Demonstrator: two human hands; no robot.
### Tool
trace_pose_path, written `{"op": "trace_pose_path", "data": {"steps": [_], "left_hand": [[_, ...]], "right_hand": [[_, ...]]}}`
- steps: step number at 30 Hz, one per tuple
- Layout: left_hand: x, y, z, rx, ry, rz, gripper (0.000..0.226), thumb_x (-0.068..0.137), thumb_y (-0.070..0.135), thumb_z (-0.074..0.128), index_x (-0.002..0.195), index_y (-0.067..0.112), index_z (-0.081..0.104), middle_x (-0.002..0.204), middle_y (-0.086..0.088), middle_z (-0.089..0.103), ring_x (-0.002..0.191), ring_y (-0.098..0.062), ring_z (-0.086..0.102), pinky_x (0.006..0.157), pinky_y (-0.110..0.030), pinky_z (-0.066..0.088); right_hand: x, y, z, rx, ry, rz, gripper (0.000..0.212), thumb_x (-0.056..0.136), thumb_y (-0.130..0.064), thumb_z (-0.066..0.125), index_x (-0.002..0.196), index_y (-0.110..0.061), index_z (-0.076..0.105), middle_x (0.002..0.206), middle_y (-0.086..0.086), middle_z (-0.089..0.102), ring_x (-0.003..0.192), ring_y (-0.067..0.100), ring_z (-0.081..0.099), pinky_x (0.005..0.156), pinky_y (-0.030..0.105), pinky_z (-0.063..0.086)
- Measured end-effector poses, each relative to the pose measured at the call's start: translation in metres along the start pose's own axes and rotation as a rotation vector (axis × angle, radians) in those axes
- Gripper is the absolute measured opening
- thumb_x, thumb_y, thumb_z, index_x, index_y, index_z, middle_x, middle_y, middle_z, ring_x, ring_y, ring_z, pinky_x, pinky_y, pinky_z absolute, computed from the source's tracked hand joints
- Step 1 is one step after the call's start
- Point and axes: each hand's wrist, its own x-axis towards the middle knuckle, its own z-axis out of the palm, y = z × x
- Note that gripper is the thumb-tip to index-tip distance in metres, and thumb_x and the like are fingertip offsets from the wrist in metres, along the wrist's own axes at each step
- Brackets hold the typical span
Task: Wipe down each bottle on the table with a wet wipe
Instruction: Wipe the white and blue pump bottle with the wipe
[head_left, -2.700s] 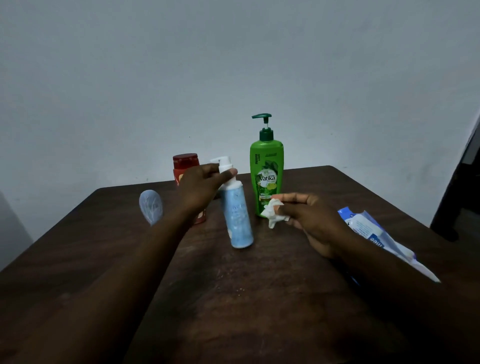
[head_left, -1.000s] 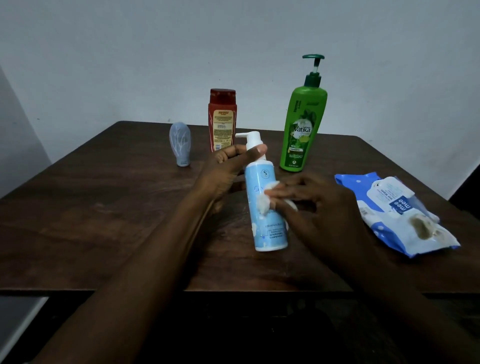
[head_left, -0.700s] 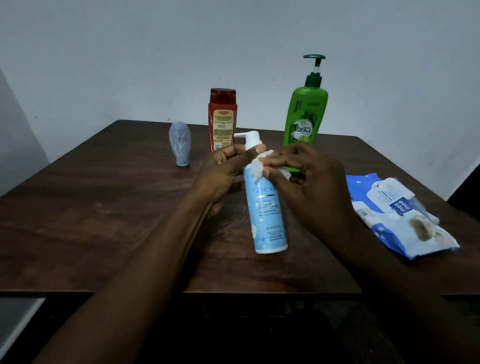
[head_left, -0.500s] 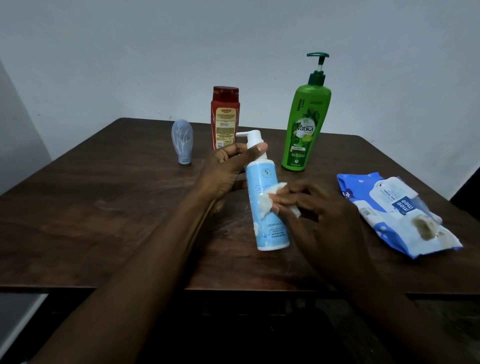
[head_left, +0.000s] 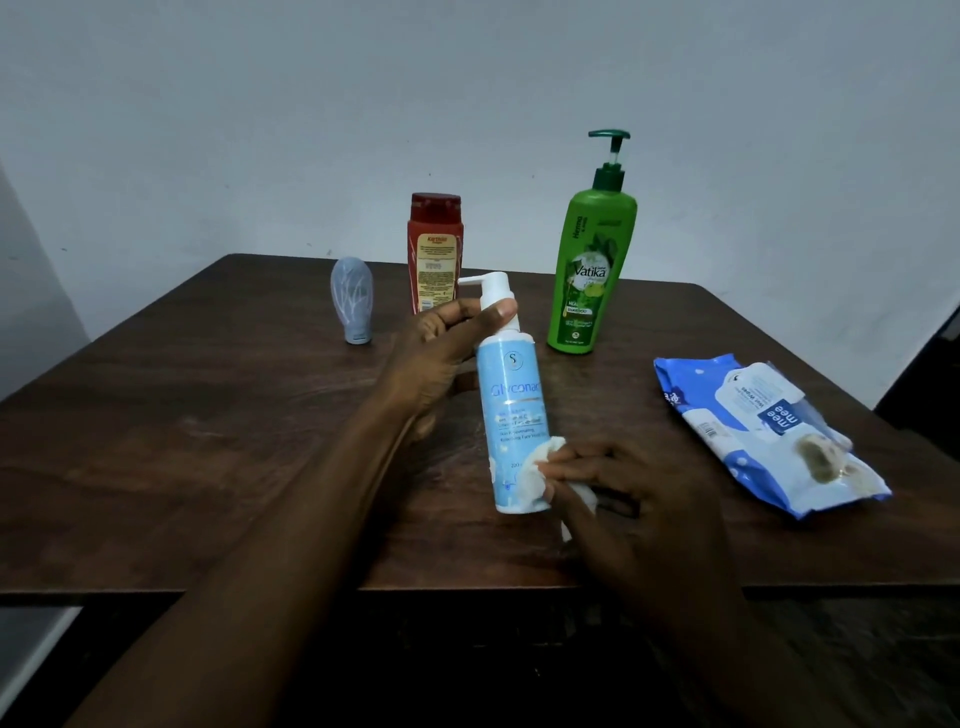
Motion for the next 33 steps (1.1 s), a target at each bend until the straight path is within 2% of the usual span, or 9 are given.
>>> {"op": "trace_pose_path", "data": {"steps": [3,5,10,14,19,24,26,29,33], "left_hand": [[0.001,-0.001,-0.001,-0.022,-0.024,0.010,0.038,0.072,0.038,0.076,0.103,0.017,0.072,0.098,-0.005,0.077,0.092,-0.019,0.072,0.089,-0.041,0.057],[0.001,-0.002,-0.001,-0.026,-0.040,0.023,0.037,0.075,0.037,0.075,0.106,0.016,0.073,0.102,-0.008,0.077,0.094,-0.021,0.071,0.093,-0.043,0.055],[0.000,-0.002,-0.004,-0.039,-0.092,0.039,0.032,0.080,0.033,0.068,0.109,0.019,0.073,0.107,-0.005,0.078,0.096,-0.017,0.072,0.089,-0.037,0.059],[-0.001,-0.003,-0.007,-0.060,-0.086,0.045,0.036,0.083,0.032,0.068,0.114,0.014,0.072,0.107,-0.008,0.077,0.097,-0.019,0.072,0.088,-0.035,0.059],[0.001,-0.005,-0.009,-0.066,-0.070,0.031,0.024,0.094,0.025,0.063,0.114,0.014,0.071,0.104,-0.005,0.077,0.099,-0.018,0.073,0.086,-0.033,0.059],[0.002,-0.006,-0.008,-0.072,-0.081,0.031,0.021,0.098,0.023,0.060,0.113,0.015,0.071,0.103,-0.004,0.077,0.100,-0.018,0.072,0.090,-0.036,0.059],[0.002,-0.007,-0.008,-0.063,-0.085,0.035,0.019,0.099,0.024,0.059,0.112,0.016,0.071,0.102,-0.002,0.078,0.098,-0.017,0.072,0.088,-0.035,0.059],[0.001,-0.007,-0.008,-0.060,-0.079,0.048,0.021,0.095,0.026,0.062,0.112,0.017,0.072,0.103,-0.002,0.077,0.099,-0.017,0.072,0.085,-0.034,0.058],[0.002,-0.007,-0.006,-0.037,-0.035,0.066,0.038,0.079,0.035,0.072,0.112,0.016,0.073,0.103,-0.005,0.077,0.094,-0.017,0.073,0.078,-0.032,0.059]], "right_hand": [[0.023,-0.002,0.004,0.135,-0.013,0.086,0.023,0.083,-0.005,0.078,0.097,-0.024,0.077,0.105,-0.015,0.071,0.100,-0.003,0.068,0.083,0.016,0.055],[0.043,-0.003,0.007,0.214,0.009,0.142,0.020,0.083,-0.002,0.077,0.098,-0.016,0.077,0.105,-0.005,0.072,0.097,-0.009,0.066,0.078,0.006,0.050],[0.084,0.003,0.017,0.206,0.068,0.130,0.015,0.086,-0.010,0.075,0.101,-0.010,0.077,0.102,-0.002,0.072,0.097,-0.001,0.066,0.081,0.005,0.046],[0.068,-0.003,0.018,0.255,0.057,0.139,0.015,0.085,-0.003,0.074,0.099,-0.010,0.076,0.104,0.003,0.070,0.096,-0.010,0.064,0.075,0.002,0.046],[0.022,-0.003,0.009,0.209,-0.031,0.141,0.037,0.083,-0.007,0.077,0.094,-0.041,0.071,0.103,-0.019,0.071,0.098,-0.008,0.066,0.084,0.007,0.049],[-0.014,0.002,0.002,0.066,-0.056,0.156,0.023,0.080,-0.012,0.082,0.099,-0.024,0.076,0.104,-0.020,0.070,0.099,-0.014,0.064,0.085,0.001,0.045],[-0.012,0.000,0.001,0.049,-0.058,0.152,0.022,0.080,-0.013,0.082,0.099,-0.024,0.077,0.102,-0.022,0.070,0.099,-0.015,0.063,0.085,0.000,0.043],[0.008,-0.004,0.002,0.111,-0.070,0.149,0.027,0.083,-0.011,0.079,0.097,-0.033,0.074,0.102,-0.026,0.069,0.097,-0.011,0.066,0.083,0.009,0.052],[0.049,0.000,0.011,0.114,0.002,0.095,0.016,0.088,-0.010,0.075,0.100,-0.020,0.076,0.106,-0.010,0.070,0.099,0.004,0.068,0.083,0.035,0.060]]}}
